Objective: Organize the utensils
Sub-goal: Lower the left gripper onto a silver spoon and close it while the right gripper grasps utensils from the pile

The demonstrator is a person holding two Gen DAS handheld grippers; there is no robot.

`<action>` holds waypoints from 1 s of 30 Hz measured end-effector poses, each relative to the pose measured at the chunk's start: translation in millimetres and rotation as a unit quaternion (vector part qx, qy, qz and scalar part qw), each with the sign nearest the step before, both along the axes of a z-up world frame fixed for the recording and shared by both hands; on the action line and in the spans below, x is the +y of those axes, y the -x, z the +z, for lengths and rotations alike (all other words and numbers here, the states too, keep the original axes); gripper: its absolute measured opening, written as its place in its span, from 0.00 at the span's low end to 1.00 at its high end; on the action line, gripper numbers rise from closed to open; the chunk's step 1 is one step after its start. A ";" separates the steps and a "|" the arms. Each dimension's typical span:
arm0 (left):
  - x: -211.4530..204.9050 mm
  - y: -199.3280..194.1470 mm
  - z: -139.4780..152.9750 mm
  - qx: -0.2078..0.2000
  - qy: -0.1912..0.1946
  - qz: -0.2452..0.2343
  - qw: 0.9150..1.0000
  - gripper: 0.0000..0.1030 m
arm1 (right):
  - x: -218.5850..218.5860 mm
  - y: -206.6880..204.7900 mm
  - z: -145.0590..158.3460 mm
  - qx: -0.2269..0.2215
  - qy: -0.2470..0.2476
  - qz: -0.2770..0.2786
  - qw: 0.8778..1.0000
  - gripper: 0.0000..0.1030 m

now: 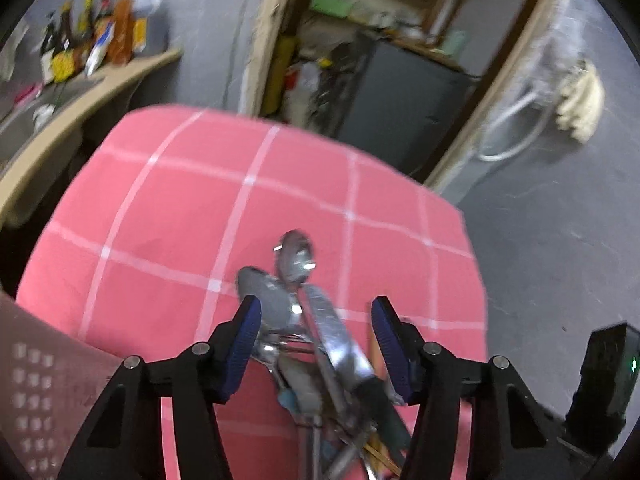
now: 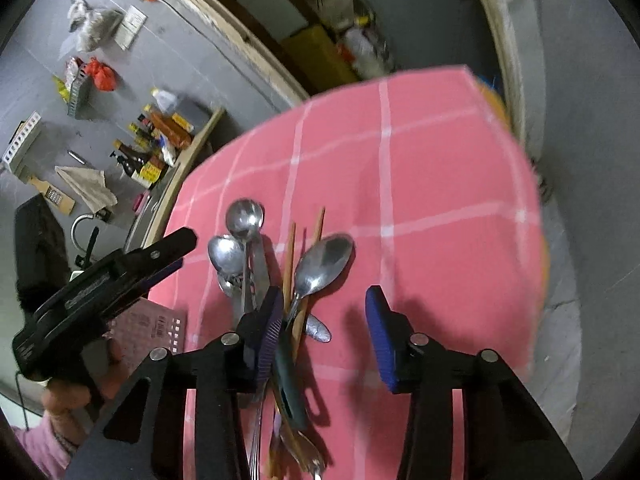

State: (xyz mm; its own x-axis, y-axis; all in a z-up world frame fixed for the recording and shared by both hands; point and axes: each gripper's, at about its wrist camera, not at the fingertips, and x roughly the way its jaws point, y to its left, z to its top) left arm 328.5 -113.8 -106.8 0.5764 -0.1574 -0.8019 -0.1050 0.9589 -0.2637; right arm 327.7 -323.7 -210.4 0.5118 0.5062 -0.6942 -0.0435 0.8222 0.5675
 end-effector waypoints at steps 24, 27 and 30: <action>35.7 -29.9 -52.9 0.070 0.071 0.061 0.993 0.15 | 26.0 -36.4 -53.1 0.071 -0.112 -0.026 0.991 0.24; 35.3 -30.4 -48.1 0.063 0.070 0.061 0.994 0.09 | 14.5 -35.2 -60.2 0.079 -0.129 -0.041 0.988 0.18; 34.1 -31.2 -42.3 0.058 0.068 0.056 0.994 0.07 | 13.7 -36.2 -60.9 0.082 -0.145 -0.049 0.985 0.15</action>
